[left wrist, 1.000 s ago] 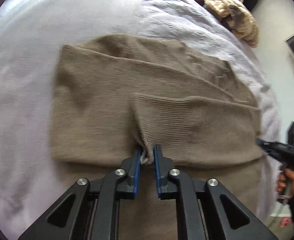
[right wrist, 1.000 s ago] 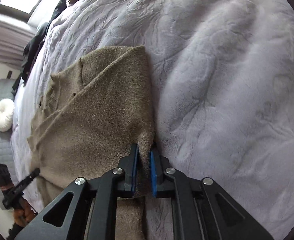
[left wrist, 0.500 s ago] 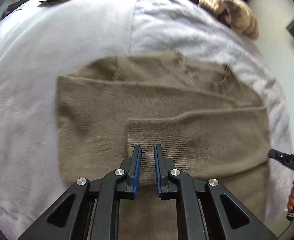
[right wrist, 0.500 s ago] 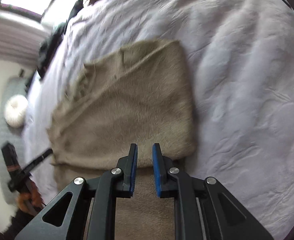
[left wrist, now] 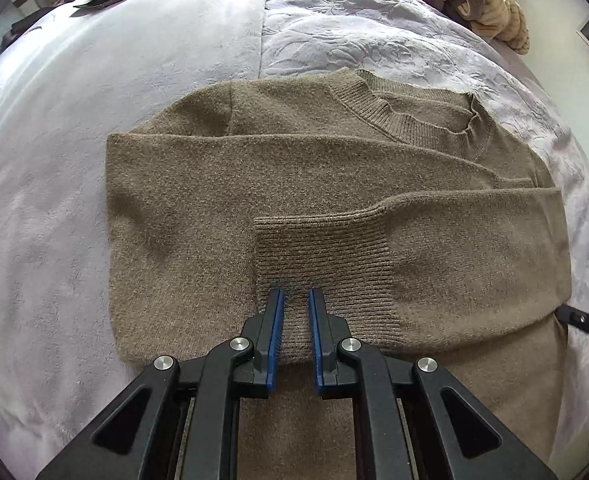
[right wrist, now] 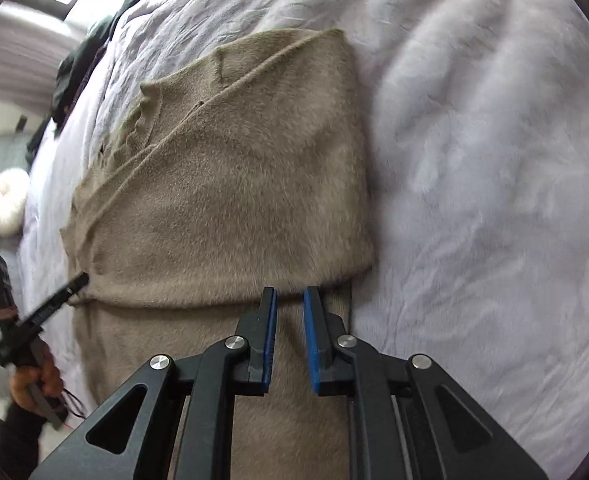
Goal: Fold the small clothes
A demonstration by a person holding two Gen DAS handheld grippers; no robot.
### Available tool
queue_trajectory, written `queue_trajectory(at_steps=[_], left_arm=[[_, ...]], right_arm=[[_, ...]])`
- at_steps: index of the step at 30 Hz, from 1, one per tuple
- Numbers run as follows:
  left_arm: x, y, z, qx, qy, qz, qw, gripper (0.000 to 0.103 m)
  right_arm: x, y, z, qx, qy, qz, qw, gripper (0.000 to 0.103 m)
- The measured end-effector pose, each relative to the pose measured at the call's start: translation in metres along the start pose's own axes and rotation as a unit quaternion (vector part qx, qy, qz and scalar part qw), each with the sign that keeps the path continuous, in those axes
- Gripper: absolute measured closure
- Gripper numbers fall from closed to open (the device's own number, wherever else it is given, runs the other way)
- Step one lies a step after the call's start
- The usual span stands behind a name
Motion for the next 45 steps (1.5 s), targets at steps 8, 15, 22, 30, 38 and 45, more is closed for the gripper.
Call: queue_trajectory(at_steps=[8, 15, 22, 30, 38, 45], left_arm=[[-0.001, 0.000, 0.001, -0.003, 0.005, 0.001, 1.0000, 0.089], [-0.002, -0.004, 0.003, -0.007, 0.007, 0.005, 0.9999, 0.089], [-0.003, -0.004, 0.005, -0.006, 0.008, 0.003, 0.9999, 0.089], [-0.001, -0.003, -0.003, 0.003, 0.021, 0.005, 0.9998, 0.089], [0.031, -0.022, -0.030, -0.009, 0.038, 0.034, 0.9987, 0.089], [0.053, -0.029, -0.056, -0.035, 0.012, 0.031, 0.9988, 0.001]], right_arm=[[0.002, -0.024, 0.006, -0.091, -0.022, 0.141, 0.986, 0.084], [-0.003, -0.018, 0.007, -0.016, -0.015, 0.093, 0.995, 0.098], [0.005, -0.024, -0.010, -0.012, -0.008, 0.093, 0.996, 0.097], [0.027, -0.009, -0.016, -0.025, 0.011, 0.073, 0.997, 0.096], [0.048, 0.018, -0.015, -0.044, 0.033, 0.042, 0.998, 0.052], [0.058, 0.041, -0.015, -0.056, 0.053, 0.010, 0.997, 0.051]])
Point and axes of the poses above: each gripper's, at about its wrist camera, not at the fingertips, and z roughly the way its jaws point, y to its left, x to its underside, the point moved 4 cm from there along z, roughly the way its jaws point, and after that the axes turned 1 degree about z, right-handed, at the moved point
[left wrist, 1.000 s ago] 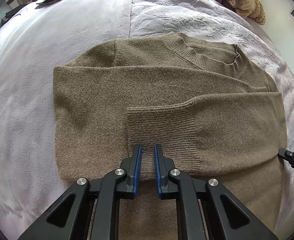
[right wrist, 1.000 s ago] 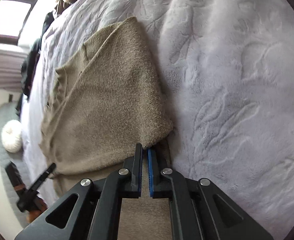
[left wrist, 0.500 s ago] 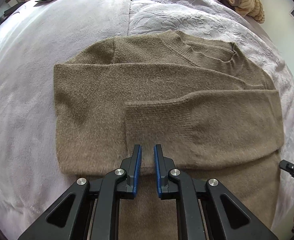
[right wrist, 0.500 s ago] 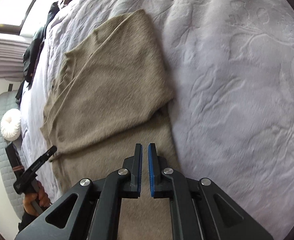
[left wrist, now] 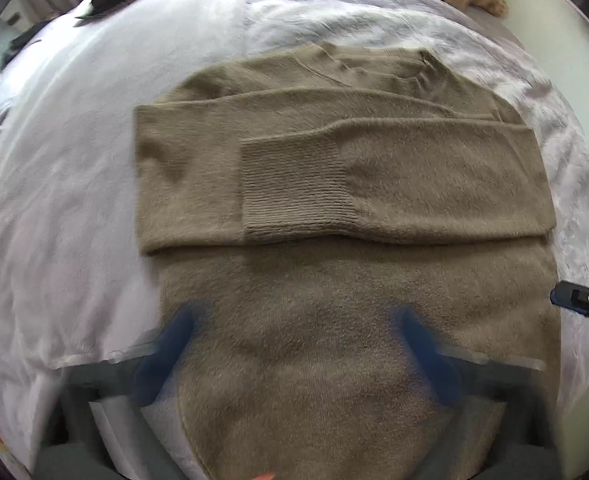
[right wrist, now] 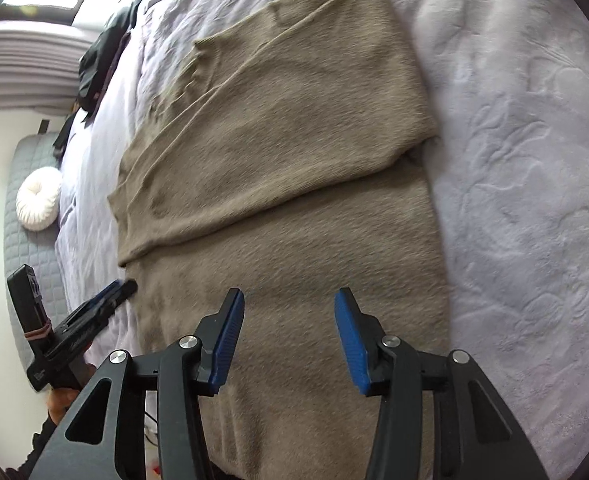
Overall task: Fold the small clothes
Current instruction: 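Grasp the sweater hem with both grippers and lift it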
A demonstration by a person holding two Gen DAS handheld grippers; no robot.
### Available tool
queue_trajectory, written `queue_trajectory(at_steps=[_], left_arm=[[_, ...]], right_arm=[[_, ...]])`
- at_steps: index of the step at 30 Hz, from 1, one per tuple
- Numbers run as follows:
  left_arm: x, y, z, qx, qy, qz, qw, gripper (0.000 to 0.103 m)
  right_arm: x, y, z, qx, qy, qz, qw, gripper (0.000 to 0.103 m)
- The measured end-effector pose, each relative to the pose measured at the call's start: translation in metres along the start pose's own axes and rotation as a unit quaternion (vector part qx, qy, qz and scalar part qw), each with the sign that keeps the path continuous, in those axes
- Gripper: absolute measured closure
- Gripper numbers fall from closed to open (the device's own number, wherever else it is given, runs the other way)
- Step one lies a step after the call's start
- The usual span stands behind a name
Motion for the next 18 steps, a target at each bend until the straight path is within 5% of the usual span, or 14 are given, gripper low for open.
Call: queue_trajectory(at_steps=[8, 18], left_arm=[[0.021, 0.011, -0.018, -0.012, 0.013, -0.038, 0.9991, 0.001], [0.083, 0.027, -0.032, -0.025, 0.051, -0.118, 0.9914, 0.001]], right_arm=[[0.003, 0.015, 0.002, 0.002, 0.017, -0.027, 0.999, 0.024], [0.019, 0.013, 0.010, -0.001, 0.067, -0.058, 0.996, 0.024]])
Point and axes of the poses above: each gripper's, at about its wrist camera, not at the fingertips, and z roughly the way its jaws point, y to its left, x to its underside, the point moved 4 cm from there along z, roughly the way its jaws point, and after that the axes turned 1 degree about z, right-handed, at the moved point
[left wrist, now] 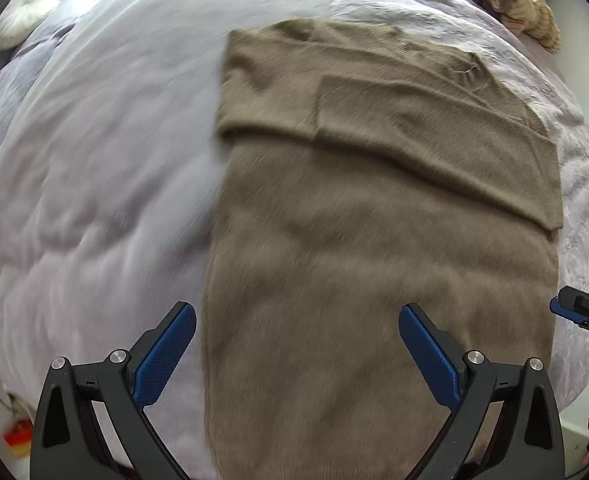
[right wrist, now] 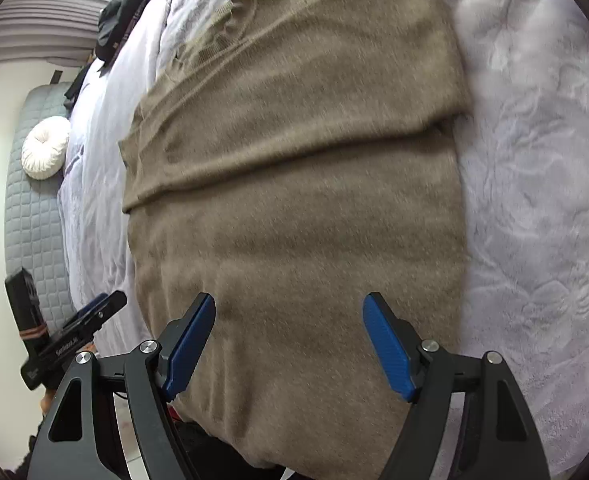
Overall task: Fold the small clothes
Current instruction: 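Grasp the sweater hem with both grippers and lift it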
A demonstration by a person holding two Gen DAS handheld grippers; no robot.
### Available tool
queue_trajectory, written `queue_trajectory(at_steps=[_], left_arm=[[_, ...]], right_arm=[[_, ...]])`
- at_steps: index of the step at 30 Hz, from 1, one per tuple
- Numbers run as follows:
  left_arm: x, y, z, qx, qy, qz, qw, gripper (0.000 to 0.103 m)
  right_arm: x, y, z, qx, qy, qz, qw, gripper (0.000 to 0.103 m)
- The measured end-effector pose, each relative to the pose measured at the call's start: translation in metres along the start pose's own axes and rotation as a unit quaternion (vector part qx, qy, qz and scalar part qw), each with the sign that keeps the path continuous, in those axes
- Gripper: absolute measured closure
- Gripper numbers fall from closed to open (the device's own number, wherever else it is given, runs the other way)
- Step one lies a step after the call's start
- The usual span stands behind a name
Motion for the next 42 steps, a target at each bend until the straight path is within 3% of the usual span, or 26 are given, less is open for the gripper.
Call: queue_trajectory(at_steps=[6, 13, 19, 26, 32, 42], left_arm=[[0.045, 0.019, -0.008, -0.002, 0.013, -0.040, 0.9991, 0.001], [0.085, 0.039, 0.000, 0.004, 0.037, -0.027, 0.9989, 0.001], [0.126, 0.056, 0.008, 0.032, 0.045, -0.007, 0.9985, 0.001], [0.173, 0.063, 0.023, 0.097, 0.070, -0.001, 0.9928, 0.001], [0.181, 0.061, 0.023, 0.121, 0.069, 0.007, 0.9903, 0.001], [0.168, 0.046, 0.014, 0.171, 0.078, 0.004, 0.9821, 0.001]], right_arm=[[0.013, -0.009, -0.003, -0.004, 0.011, -0.004, 1.000, 0.024], [0.044, -0.026, -0.002, -0.010, 0.005, 0.027, 1.000, 0.024], [0.089, -0.036, -0.001, -0.014, -0.015, 0.053, 0.998, 0.024], [0.142, -0.043, -0.015, -0.028, -0.043, 0.057, 0.997, 0.024], [0.181, -0.064, -0.013, -0.035, -0.049, 0.089, 0.994, 0.024], [0.190, -0.079, 0.016, -0.126, -0.055, 0.139, 0.981, 0.022]])
Point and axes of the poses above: each gripper's, at about its wrist camera, not at the fingertips, and z roughly the way its jaws point, y to its left, x to its underside, the point moved 4 cm from there along z, roughly the way its jaws point, and after that the axes turned 1 degree about z, right-handed, at the moved point
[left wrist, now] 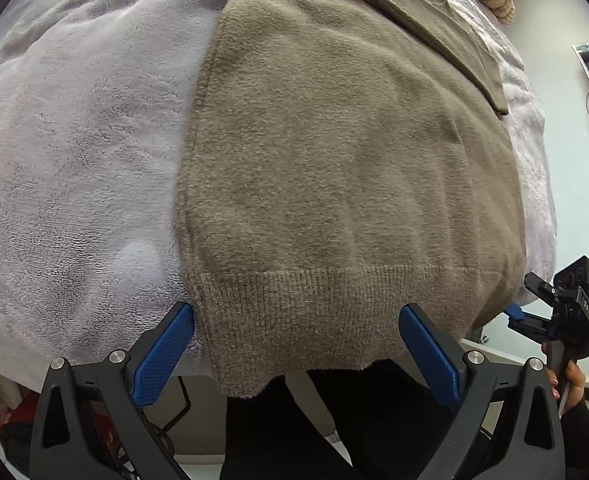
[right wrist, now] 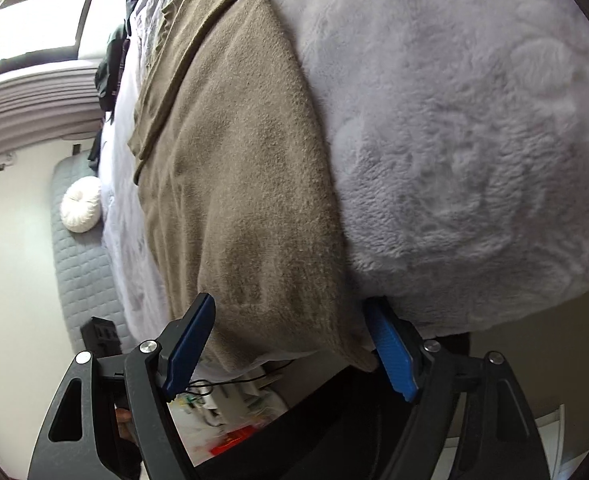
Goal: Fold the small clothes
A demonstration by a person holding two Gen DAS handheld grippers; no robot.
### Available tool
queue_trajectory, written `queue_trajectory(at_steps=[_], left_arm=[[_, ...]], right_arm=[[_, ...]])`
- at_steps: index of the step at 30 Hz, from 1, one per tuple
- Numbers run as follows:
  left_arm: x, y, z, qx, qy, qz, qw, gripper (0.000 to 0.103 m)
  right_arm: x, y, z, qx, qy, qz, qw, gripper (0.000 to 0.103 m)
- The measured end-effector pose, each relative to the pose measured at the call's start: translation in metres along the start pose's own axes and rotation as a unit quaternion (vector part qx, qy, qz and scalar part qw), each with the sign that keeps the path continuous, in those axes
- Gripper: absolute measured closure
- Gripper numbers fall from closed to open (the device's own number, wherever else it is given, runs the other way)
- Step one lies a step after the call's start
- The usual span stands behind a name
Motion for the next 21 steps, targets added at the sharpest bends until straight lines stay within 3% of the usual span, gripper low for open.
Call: queue_trajectory(at_steps=[3, 5, 6, 8, 10, 12, 14, 18, 21], left_arm=[[0.002, -0.005, 0.003, 0.009, -0.001, 0.004, 1.0000, 0.001], [0.005, -0.007, 0.002, 0.014, 0.000, 0.007, 0.9999, 0.002], [0.007, -0.007, 0.001, 0.017, 0.001, 0.007, 0.9998, 0.006], [0.006, -0.006, 0.003, 0.015, 0.002, 0.006, 0.9999, 0.022], [0.006, -0.002, 0.003, 0.000, 0.001, 0.008, 1.0000, 0.043], [0.005, 0.007, 0.000, -0.019, -0.001, 0.008, 0.9998, 0.076], [0.005, 0.017, -0.006, -0.004, -0.005, -0.004, 1.0000, 0.087], [0.000, 0.026, -0.027, 0.080, -0.027, -0.036, 0.9958, 0.093], [-0.011, 0.021, -0.041, 0.118, -0.047, -0.042, 0.9910, 0.093]], right_arm=[[0.004, 0.002, 0.004, -0.008, 0.016, -0.002, 1.000, 0.025], [0.007, 0.003, 0.008, -0.011, 0.027, 0.001, 1.000, 0.038], [0.008, 0.004, 0.010, -0.011, 0.031, 0.002, 0.999, 0.044], [0.011, 0.006, 0.014, -0.010, 0.043, 0.002, 0.999, 0.076], [0.011, 0.009, 0.016, -0.004, 0.050, -0.005, 0.999, 0.090], [0.012, 0.015, 0.013, -0.017, 0.051, -0.016, 0.998, 0.092], [0.012, 0.021, 0.008, -0.041, 0.053, -0.017, 0.998, 0.093], [0.008, 0.035, -0.007, -0.116, 0.047, -0.004, 0.992, 0.093], [0.001, 0.046, -0.015, -0.160, 0.043, 0.005, 0.986, 0.095]])
Point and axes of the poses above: each gripper's, at about its wrist camera, not at the fingertips, and z roughly the way its jaws point, y to its left, x to its underside, the point moved 4 cm from there along z, roughly the way its jaws point, and after that the axes turned 1 degree about z, right-handed, at the moved point
